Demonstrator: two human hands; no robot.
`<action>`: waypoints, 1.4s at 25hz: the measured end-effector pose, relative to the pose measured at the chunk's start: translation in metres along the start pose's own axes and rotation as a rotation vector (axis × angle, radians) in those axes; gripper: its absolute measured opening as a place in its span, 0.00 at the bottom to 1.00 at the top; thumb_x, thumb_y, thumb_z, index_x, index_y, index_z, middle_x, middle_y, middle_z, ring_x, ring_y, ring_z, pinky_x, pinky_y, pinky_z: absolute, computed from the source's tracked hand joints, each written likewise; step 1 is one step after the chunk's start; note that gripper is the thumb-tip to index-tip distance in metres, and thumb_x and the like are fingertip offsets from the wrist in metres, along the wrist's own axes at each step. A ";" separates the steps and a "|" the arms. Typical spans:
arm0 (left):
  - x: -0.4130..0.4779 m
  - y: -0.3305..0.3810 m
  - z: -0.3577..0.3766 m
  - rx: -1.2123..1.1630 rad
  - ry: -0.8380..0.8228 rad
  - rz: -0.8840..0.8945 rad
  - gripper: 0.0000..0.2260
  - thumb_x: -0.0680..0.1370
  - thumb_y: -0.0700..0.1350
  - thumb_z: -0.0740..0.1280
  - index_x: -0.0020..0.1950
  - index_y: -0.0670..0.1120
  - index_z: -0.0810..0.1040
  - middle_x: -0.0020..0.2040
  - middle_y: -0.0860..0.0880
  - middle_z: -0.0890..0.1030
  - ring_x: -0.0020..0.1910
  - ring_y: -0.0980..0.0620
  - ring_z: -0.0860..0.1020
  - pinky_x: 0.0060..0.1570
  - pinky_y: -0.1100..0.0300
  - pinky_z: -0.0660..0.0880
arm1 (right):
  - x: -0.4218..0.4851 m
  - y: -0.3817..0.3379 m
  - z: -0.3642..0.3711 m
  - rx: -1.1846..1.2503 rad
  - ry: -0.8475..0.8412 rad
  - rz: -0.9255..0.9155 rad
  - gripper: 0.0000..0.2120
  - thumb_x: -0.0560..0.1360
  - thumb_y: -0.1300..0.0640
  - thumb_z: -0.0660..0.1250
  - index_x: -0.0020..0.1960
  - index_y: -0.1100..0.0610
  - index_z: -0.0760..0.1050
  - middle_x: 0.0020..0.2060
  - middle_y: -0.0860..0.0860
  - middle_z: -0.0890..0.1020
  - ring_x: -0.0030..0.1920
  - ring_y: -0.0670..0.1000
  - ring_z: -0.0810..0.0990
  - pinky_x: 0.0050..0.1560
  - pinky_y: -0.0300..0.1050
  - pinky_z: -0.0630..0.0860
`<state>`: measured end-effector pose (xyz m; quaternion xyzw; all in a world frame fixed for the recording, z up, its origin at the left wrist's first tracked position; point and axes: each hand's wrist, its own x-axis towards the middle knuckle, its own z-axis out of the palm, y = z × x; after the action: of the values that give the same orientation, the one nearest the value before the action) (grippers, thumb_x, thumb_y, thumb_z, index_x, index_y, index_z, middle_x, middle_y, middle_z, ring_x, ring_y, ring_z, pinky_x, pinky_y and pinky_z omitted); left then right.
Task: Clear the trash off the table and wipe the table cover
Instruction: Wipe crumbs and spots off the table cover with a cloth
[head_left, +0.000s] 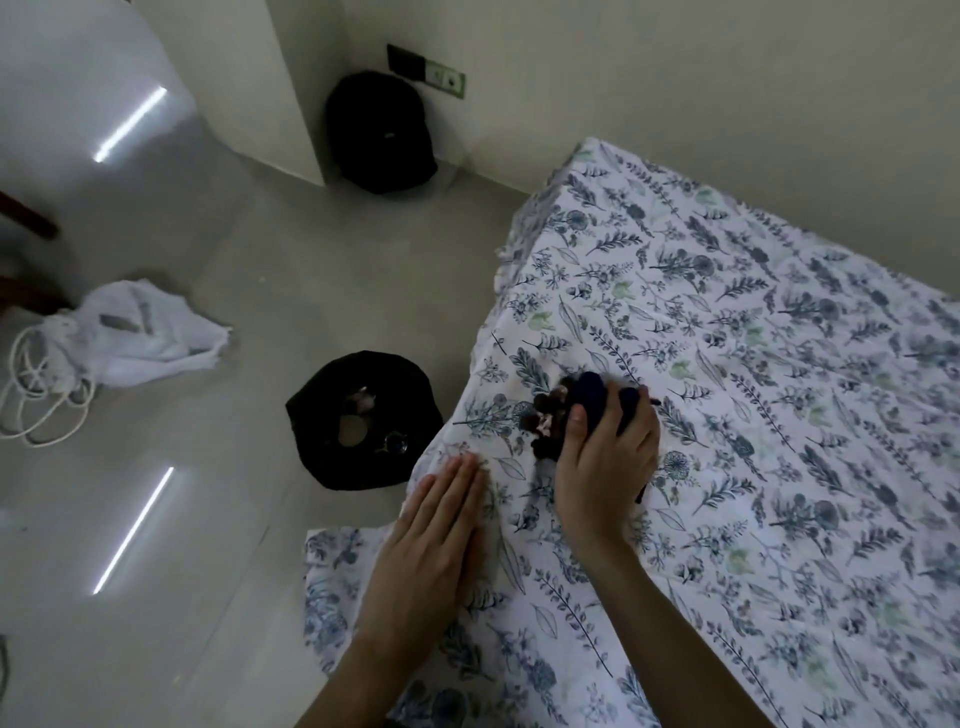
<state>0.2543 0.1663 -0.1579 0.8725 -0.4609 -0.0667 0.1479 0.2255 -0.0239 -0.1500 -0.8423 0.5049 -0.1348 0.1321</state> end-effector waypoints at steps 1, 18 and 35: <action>0.000 -0.001 0.000 0.000 -0.005 0.002 0.24 0.82 0.49 0.54 0.77 0.43 0.56 0.78 0.45 0.58 0.78 0.50 0.55 0.74 0.51 0.57 | -0.001 -0.006 0.001 0.003 -0.001 -0.017 0.27 0.80 0.43 0.49 0.69 0.59 0.67 0.71 0.62 0.66 0.69 0.64 0.64 0.65 0.65 0.65; -0.003 -0.001 -0.002 -0.042 -0.004 0.014 0.24 0.82 0.47 0.55 0.77 0.41 0.58 0.78 0.45 0.57 0.78 0.50 0.53 0.77 0.53 0.52 | 0.020 0.016 -0.016 0.018 -0.248 -0.388 0.24 0.81 0.45 0.49 0.73 0.53 0.63 0.72 0.57 0.63 0.70 0.57 0.64 0.69 0.60 0.64; -0.004 -0.005 -0.001 0.006 0.007 0.067 0.25 0.81 0.46 0.54 0.77 0.40 0.54 0.77 0.42 0.57 0.78 0.49 0.52 0.74 0.49 0.53 | -0.009 -0.054 -0.002 0.002 -0.263 -0.319 0.24 0.80 0.45 0.50 0.73 0.54 0.62 0.73 0.58 0.62 0.73 0.60 0.59 0.72 0.59 0.60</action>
<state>0.2560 0.1728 -0.1590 0.8573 -0.4894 -0.0572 0.1488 0.2648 0.0085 -0.1296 -0.9218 0.3432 -0.0434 0.1749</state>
